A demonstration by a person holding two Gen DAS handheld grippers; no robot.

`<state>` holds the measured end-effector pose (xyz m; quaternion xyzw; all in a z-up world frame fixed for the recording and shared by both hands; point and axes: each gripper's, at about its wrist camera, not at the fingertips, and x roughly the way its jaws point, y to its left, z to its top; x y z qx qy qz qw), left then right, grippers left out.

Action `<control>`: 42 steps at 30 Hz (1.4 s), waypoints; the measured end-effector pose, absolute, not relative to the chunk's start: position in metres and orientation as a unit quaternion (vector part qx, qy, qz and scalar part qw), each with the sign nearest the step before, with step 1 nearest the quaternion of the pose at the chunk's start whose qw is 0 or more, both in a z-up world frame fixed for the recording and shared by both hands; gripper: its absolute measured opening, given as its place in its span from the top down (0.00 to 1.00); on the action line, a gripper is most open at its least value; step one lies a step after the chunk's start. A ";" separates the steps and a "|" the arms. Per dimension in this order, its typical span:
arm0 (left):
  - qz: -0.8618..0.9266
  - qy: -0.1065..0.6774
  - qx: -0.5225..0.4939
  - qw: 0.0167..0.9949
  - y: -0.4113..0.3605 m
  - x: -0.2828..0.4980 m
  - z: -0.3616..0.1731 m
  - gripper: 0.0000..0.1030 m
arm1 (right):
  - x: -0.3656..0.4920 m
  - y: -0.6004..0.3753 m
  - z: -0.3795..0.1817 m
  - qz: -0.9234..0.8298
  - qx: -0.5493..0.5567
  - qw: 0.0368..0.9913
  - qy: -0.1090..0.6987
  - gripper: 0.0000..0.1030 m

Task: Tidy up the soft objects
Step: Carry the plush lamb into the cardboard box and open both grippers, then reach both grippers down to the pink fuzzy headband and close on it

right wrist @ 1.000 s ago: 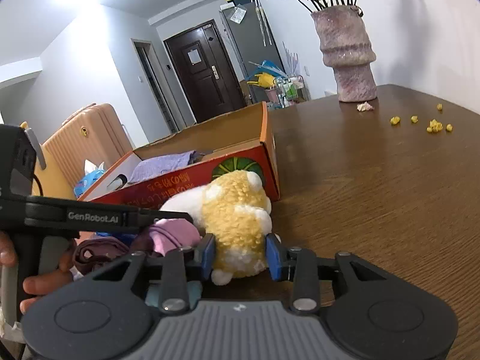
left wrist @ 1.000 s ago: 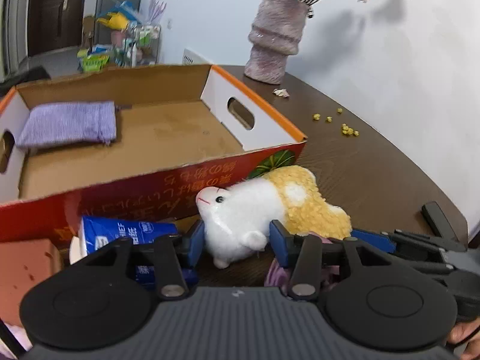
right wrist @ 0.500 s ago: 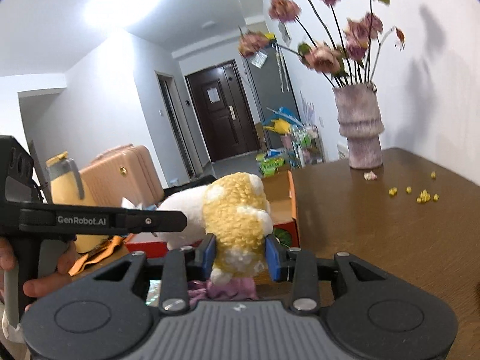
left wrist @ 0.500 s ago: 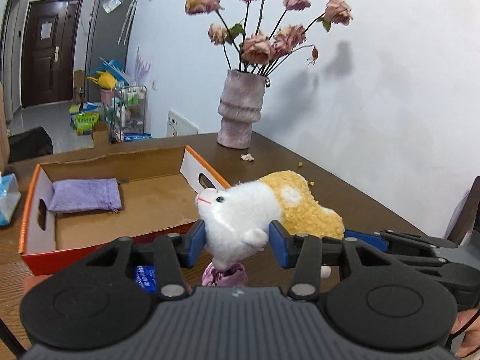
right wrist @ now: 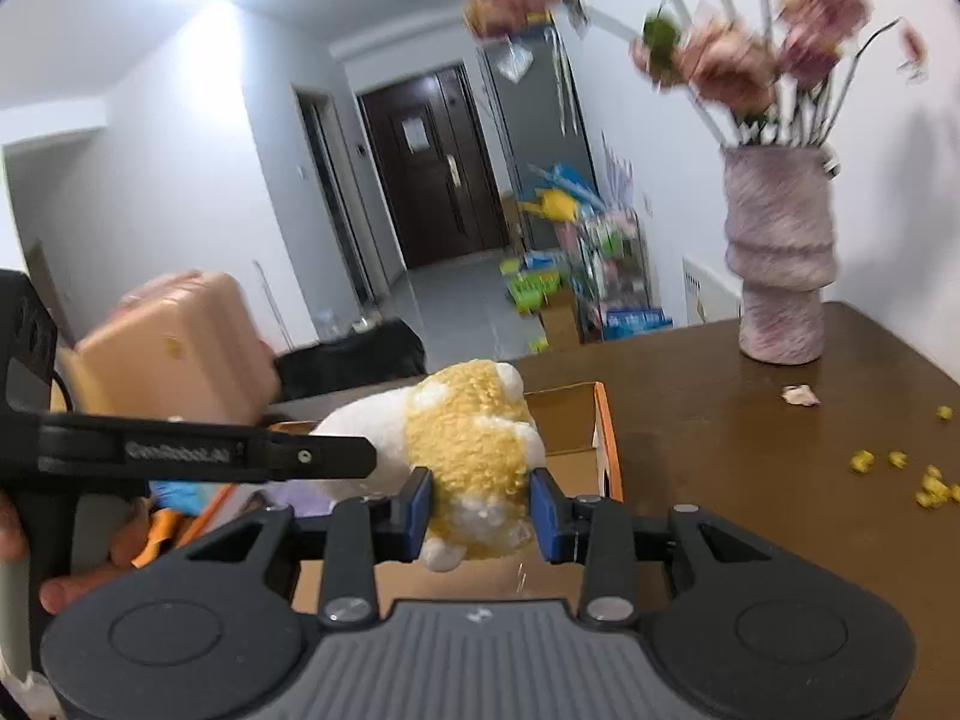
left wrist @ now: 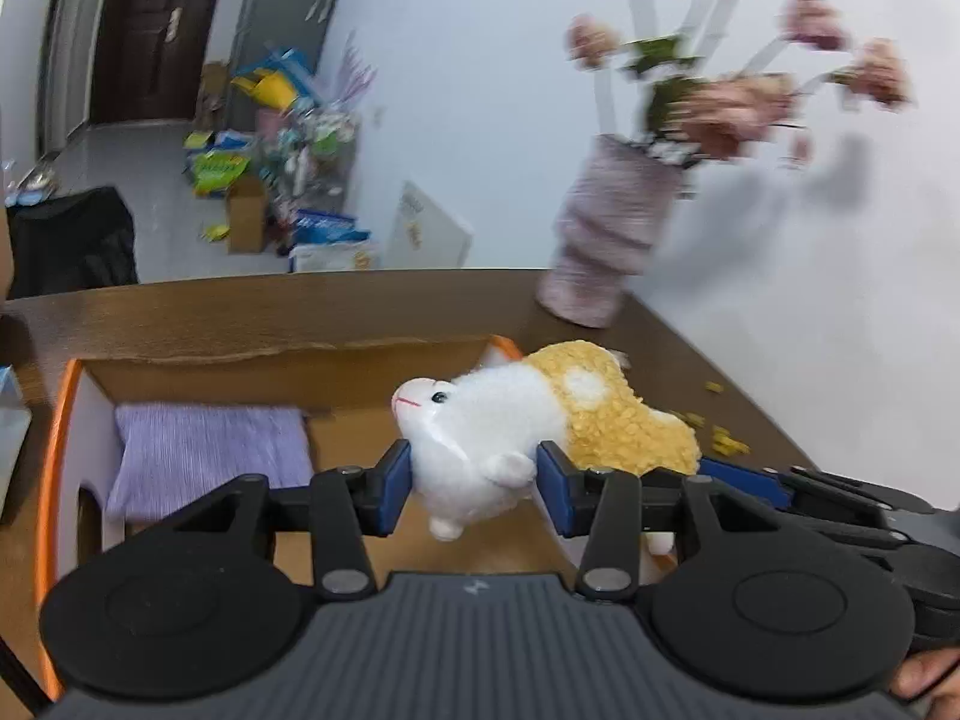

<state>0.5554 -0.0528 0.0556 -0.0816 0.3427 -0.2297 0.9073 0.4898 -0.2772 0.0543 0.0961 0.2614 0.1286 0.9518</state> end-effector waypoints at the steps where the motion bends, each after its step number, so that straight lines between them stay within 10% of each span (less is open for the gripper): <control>1: -0.224 0.350 -0.082 0.906 -0.054 0.572 0.048 0.56 | 0.508 -0.274 0.051 0.122 0.091 0.951 0.269 0.67; 18: -0.178 0.365 -0.039 0.913 -0.062 0.633 0.004 0.39 | 0.590 -0.225 0.001 0.024 -0.057 0.945 0.321 0.55; 30: -0.114 0.264 0.012 0.958 0.009 0.495 0.140 0.24 | 0.481 -0.273 0.144 0.050 -0.037 0.975 0.214 0.26; 42: -0.076 0.208 0.003 0.975 0.024 0.333 0.174 0.21 | 0.332 -0.275 0.176 0.090 -0.022 0.984 0.154 0.21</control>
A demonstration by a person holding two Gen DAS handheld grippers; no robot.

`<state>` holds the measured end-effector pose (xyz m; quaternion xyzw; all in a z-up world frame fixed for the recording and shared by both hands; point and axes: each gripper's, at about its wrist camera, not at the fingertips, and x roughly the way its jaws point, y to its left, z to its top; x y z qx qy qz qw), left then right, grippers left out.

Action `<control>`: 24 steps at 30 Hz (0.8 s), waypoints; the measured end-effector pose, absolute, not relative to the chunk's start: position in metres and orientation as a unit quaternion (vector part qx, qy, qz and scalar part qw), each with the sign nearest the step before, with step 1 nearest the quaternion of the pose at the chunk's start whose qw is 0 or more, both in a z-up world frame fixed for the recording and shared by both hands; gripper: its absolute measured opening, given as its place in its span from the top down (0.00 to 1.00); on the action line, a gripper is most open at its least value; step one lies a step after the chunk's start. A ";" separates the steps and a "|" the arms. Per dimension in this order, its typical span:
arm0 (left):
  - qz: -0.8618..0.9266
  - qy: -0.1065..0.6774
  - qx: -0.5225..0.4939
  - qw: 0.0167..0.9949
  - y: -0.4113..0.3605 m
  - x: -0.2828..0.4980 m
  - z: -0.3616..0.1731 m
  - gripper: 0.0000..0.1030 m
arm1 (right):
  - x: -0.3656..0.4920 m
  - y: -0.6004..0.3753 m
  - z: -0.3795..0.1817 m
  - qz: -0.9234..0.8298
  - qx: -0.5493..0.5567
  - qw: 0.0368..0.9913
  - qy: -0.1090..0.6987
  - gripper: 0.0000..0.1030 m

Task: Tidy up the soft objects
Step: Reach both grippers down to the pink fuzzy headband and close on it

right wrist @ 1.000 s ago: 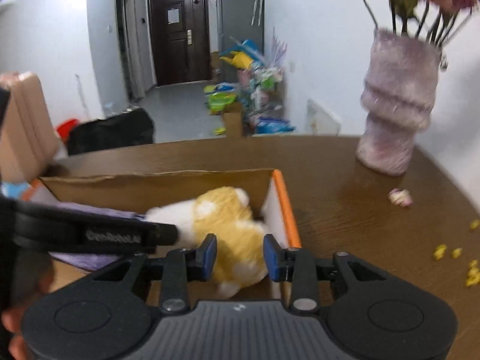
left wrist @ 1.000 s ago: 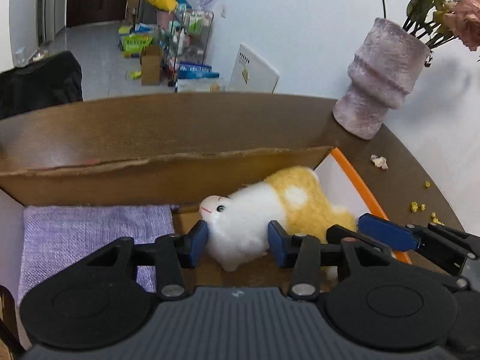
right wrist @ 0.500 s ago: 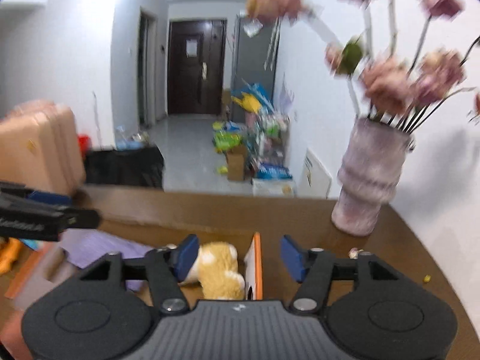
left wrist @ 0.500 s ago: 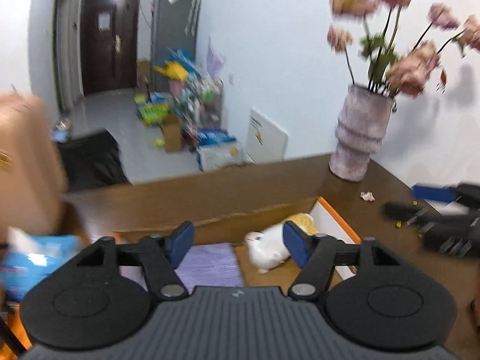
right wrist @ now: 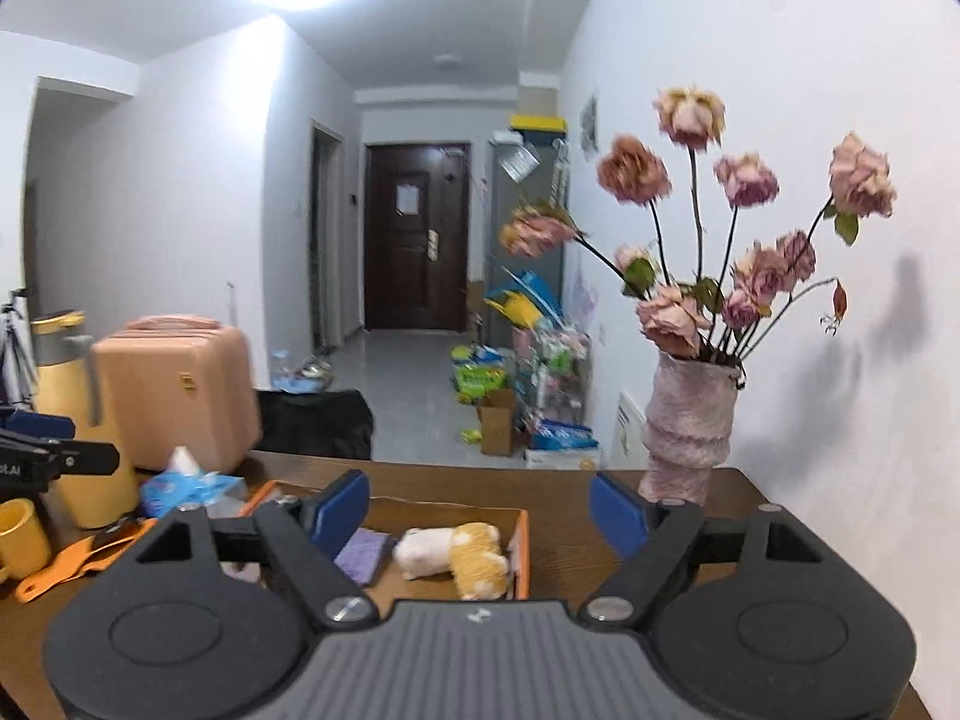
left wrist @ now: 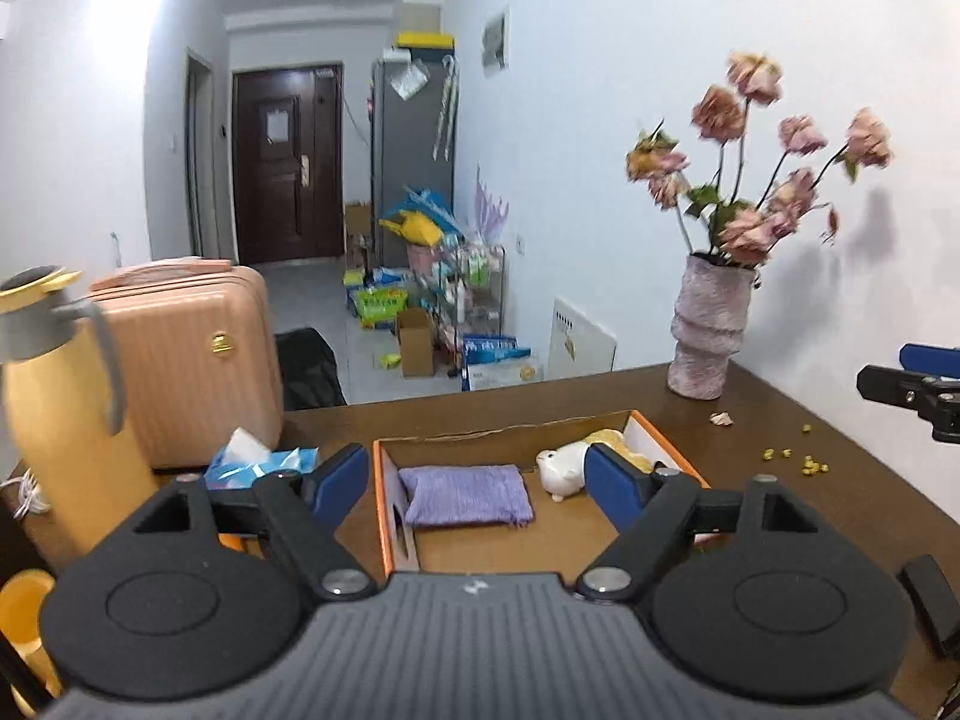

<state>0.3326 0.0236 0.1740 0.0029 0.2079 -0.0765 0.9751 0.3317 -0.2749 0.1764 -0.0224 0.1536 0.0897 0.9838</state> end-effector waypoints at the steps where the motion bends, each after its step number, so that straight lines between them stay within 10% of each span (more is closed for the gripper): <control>1: -0.080 0.198 0.002 0.977 0.026 0.313 0.170 0.19 | 0.320 -0.274 0.173 0.096 -0.020 0.984 0.147 0.21; 24: -0.017 0.174 -0.027 0.984 0.057 0.084 0.041 0.13 | 0.097 -0.239 0.035 0.178 0.012 0.970 0.168 0.18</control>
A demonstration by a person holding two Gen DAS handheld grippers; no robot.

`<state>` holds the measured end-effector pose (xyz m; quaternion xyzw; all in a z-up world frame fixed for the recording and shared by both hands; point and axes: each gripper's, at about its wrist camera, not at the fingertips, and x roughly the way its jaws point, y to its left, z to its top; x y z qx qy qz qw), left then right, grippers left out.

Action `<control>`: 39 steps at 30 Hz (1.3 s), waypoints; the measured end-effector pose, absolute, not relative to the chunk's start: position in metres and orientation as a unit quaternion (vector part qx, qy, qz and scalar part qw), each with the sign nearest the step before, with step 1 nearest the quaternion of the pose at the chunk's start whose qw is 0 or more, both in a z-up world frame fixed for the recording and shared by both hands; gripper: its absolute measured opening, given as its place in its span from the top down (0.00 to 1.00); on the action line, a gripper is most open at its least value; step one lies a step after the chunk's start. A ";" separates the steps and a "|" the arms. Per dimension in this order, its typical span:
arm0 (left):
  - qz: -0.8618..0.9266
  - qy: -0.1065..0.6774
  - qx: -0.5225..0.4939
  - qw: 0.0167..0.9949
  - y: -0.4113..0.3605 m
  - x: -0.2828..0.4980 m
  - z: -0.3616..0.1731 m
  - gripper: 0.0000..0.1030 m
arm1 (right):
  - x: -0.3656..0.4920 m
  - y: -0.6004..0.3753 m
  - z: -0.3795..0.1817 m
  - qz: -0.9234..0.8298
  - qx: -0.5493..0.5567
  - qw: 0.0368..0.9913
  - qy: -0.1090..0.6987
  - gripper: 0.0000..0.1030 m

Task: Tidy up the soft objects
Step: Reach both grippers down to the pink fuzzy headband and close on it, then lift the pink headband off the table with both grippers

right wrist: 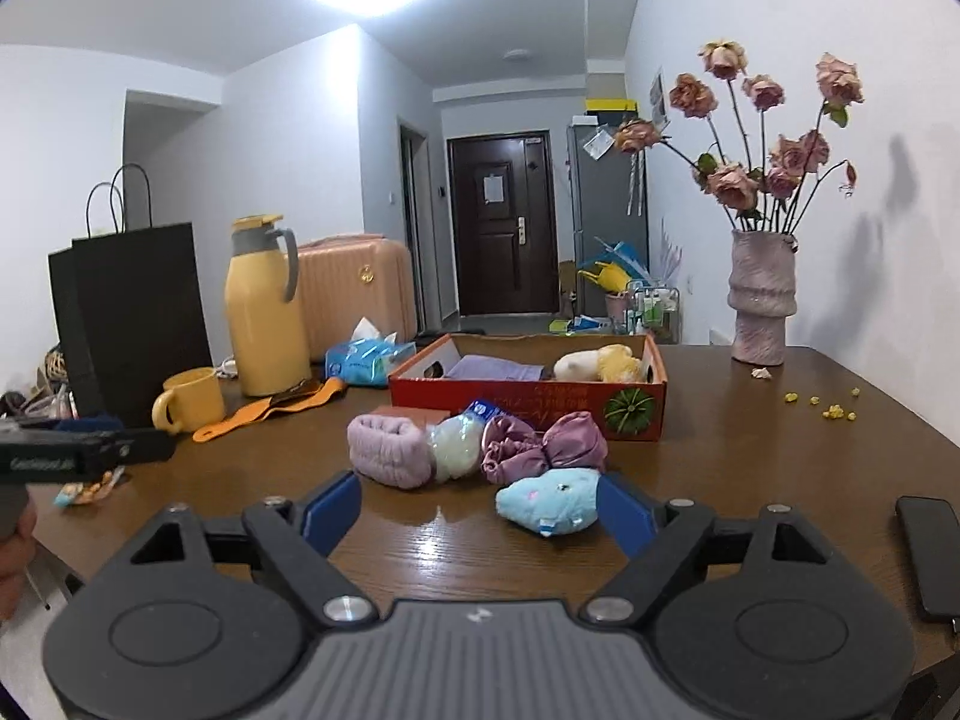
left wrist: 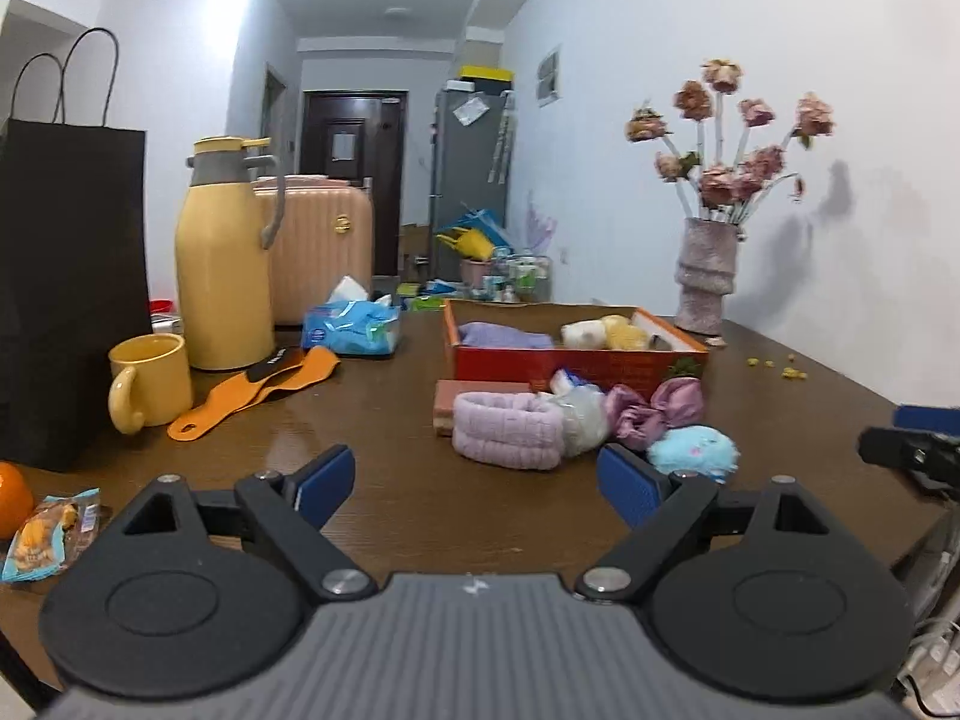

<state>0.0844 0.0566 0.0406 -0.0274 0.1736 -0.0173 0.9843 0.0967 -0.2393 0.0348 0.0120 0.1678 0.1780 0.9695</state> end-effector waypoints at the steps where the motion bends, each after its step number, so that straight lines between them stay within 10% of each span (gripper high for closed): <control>1: -0.016 0.176 -0.035 0.984 0.058 0.090 0.037 0.13 | 0.098 -0.237 0.033 0.182 0.017 0.969 0.169 0.23; 9: -0.024 0.219 -0.080 0.972 0.075 0.181 0.017 0.34 | 0.182 -0.202 0.009 0.234 0.084 0.938 0.242 0.63; 18: -0.042 0.287 -0.152 0.945 0.102 0.325 -0.002 0.45 | 0.305 -0.144 -0.022 0.224 0.193 0.910 0.290 0.64; 23: -0.072 0.317 -0.141 0.935 0.098 0.336 -0.021 0.85 | 0.334 -0.123 -0.038 0.194 0.189 0.913 0.304 0.67; 26: -0.085 0.311 -0.145 0.935 0.099 0.320 -0.027 0.92 | 0.331 -0.119 -0.047 0.210 0.181 0.912 0.303 0.81; 39: -0.143 0.321 -0.194 0.916 0.080 0.160 -0.042 0.87 | 0.193 -0.161 -0.036 0.279 0.050 0.909 0.305 0.82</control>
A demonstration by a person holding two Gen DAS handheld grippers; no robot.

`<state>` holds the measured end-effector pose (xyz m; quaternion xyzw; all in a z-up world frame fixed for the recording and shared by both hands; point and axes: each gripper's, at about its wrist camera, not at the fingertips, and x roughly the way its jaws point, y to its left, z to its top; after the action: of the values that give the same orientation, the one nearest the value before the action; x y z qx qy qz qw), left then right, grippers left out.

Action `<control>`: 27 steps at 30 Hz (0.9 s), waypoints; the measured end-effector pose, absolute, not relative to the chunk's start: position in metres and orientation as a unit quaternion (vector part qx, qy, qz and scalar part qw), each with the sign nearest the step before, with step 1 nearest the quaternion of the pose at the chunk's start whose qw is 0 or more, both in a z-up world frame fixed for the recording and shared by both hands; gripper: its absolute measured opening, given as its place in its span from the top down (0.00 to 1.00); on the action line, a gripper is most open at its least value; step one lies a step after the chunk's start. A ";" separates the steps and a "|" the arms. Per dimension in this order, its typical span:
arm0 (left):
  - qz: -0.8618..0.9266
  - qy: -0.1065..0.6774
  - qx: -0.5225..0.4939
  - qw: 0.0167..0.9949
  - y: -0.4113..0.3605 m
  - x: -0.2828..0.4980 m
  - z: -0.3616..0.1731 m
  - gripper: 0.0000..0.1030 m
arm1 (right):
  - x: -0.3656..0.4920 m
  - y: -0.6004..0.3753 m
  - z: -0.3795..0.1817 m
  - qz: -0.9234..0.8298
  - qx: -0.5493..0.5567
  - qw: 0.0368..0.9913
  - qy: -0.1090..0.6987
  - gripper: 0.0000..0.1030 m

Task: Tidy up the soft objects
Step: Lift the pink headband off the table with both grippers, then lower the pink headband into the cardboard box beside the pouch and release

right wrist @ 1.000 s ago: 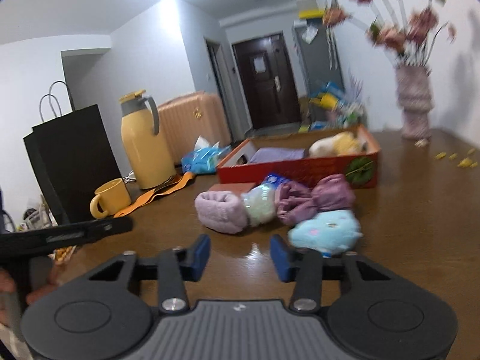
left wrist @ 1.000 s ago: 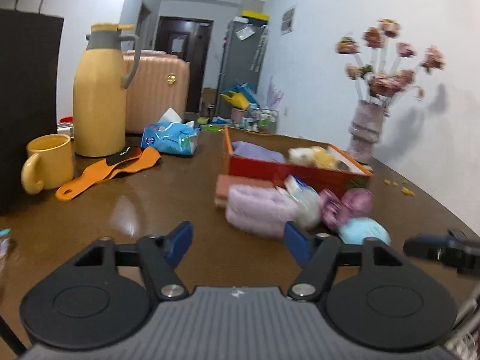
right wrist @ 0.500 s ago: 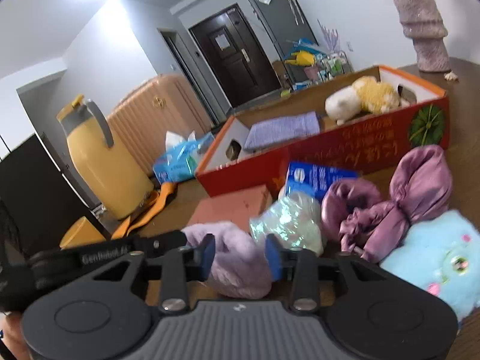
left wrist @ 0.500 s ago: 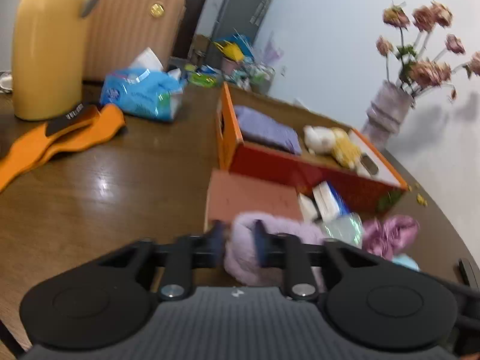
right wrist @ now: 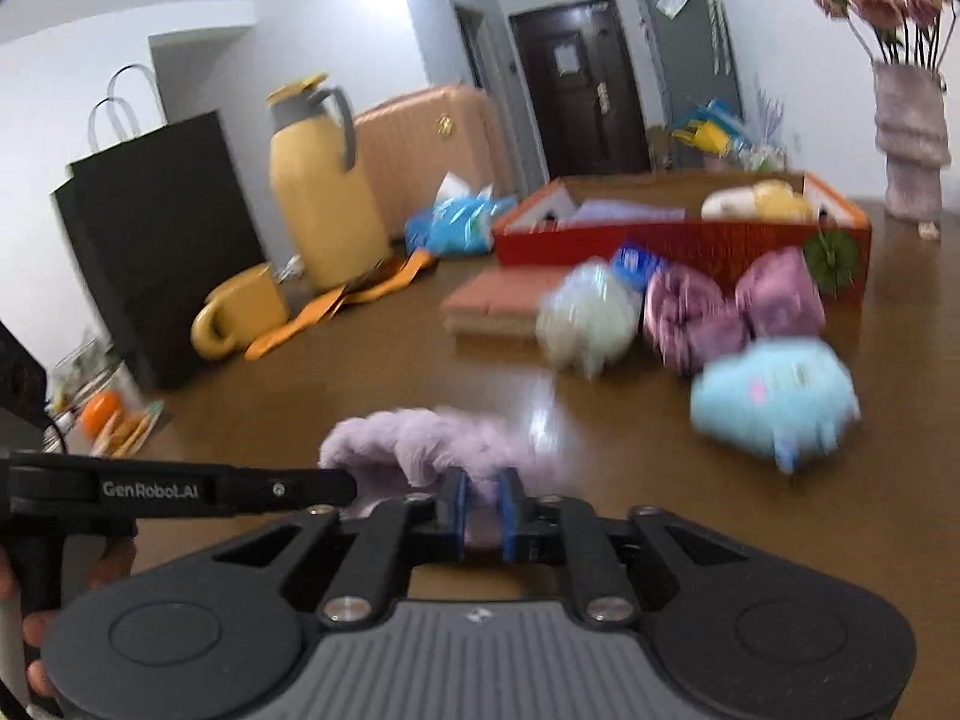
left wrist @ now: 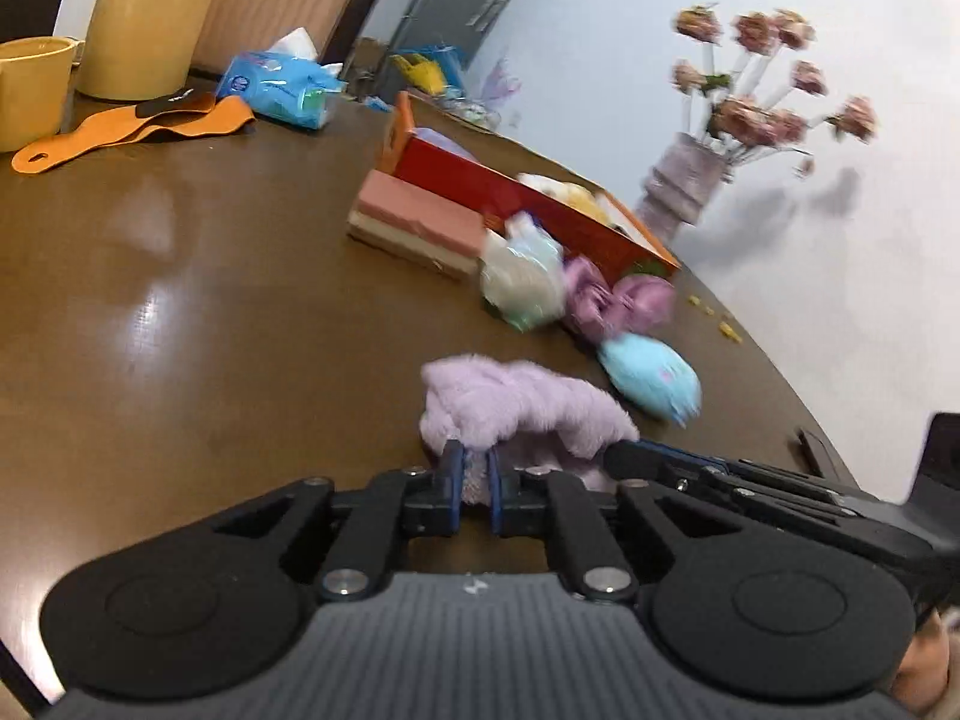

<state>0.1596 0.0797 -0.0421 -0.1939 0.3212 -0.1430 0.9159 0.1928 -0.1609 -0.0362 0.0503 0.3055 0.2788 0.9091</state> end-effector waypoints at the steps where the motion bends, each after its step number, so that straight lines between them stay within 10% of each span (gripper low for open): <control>1: -0.151 0.313 -0.186 0.919 0.081 0.152 -0.039 0.69 | 0.184 -0.167 -0.037 0.280 0.051 0.908 0.308 0.69; 3: -0.149 0.284 -0.194 0.927 0.089 0.140 -0.029 0.48 | 0.172 -0.183 -0.034 0.285 0.065 0.908 0.299 0.56; 18: -0.102 0.333 -0.178 0.920 0.072 0.181 -0.052 0.50 | 0.215 -0.150 -0.052 0.250 0.088 0.910 0.317 0.64; 27: -0.138 0.337 -0.186 0.913 0.072 0.185 -0.049 0.81 | 0.212 -0.152 -0.057 0.257 0.102 0.907 0.317 0.76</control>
<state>0.1848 0.0724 -0.0493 -0.1855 0.3367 -0.1380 0.9128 0.2121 -0.1525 -0.0575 0.1015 0.3170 0.2575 0.9072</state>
